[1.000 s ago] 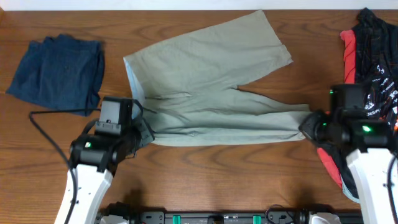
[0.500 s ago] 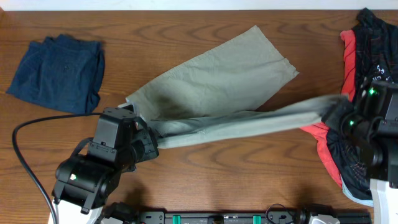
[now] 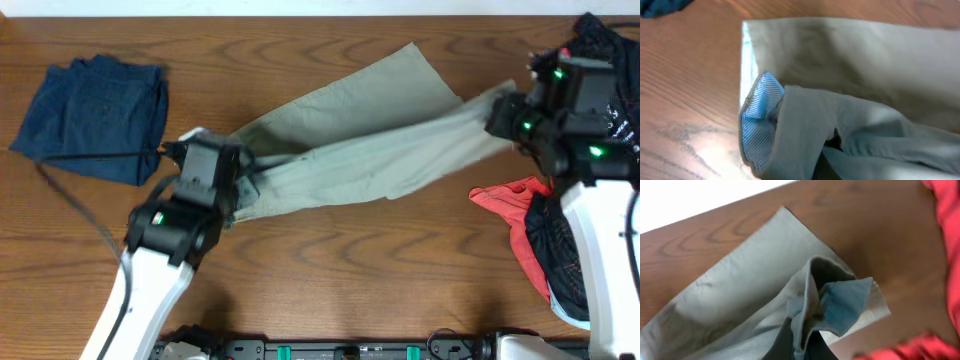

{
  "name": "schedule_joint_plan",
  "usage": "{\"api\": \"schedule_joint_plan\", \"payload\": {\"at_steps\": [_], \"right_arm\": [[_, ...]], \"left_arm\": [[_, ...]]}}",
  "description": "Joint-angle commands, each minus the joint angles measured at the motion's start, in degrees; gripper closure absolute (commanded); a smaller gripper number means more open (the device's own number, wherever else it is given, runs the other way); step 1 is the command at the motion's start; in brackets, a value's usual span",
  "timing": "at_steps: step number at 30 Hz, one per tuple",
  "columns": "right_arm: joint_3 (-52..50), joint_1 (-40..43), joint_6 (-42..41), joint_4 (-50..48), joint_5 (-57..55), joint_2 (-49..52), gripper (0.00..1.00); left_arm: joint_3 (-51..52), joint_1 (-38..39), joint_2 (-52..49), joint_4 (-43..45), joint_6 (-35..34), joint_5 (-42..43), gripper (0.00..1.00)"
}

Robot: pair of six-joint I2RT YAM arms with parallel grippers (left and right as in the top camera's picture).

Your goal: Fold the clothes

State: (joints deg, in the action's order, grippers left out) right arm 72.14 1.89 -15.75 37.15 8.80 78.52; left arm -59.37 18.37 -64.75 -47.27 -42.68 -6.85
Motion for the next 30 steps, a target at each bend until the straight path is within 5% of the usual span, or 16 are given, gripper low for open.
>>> {"api": "schedule_joint_plan", "payload": {"at_steps": [1,18,21,23,25,30], "right_arm": [[1.0,-1.8,3.2,-3.4,-4.3,3.5,0.99],[1.0,-8.6,3.1,-26.0,-4.3,23.7,0.99],[1.0,-9.3,2.4,-32.9,-4.3,26.9,0.98],[1.0,-9.8,1.3,-37.9,-4.3,29.4,0.46],[1.0,-10.0,0.4,-40.0,-4.3,30.8,0.15],[1.0,-9.4,0.0,-36.5,-5.9,31.2,0.09]], "left_arm": [[-0.9,-3.5,-5.2,0.8,-4.5,-7.8,0.94],[-0.9,-11.3,-25.6,13.6,-7.6,-7.6,0.92],[-0.9,-12.2,-27.3,17.3,-7.6,-7.6,0.83],[-0.9,-13.0,-28.4,20.6,-7.6,-7.6,0.54],[-0.9,-14.2,-28.9,22.8,-7.6,-7.6,0.39],[-0.9,-17.7,-28.6,22.4,-6.1,-4.1,0.36]]}}
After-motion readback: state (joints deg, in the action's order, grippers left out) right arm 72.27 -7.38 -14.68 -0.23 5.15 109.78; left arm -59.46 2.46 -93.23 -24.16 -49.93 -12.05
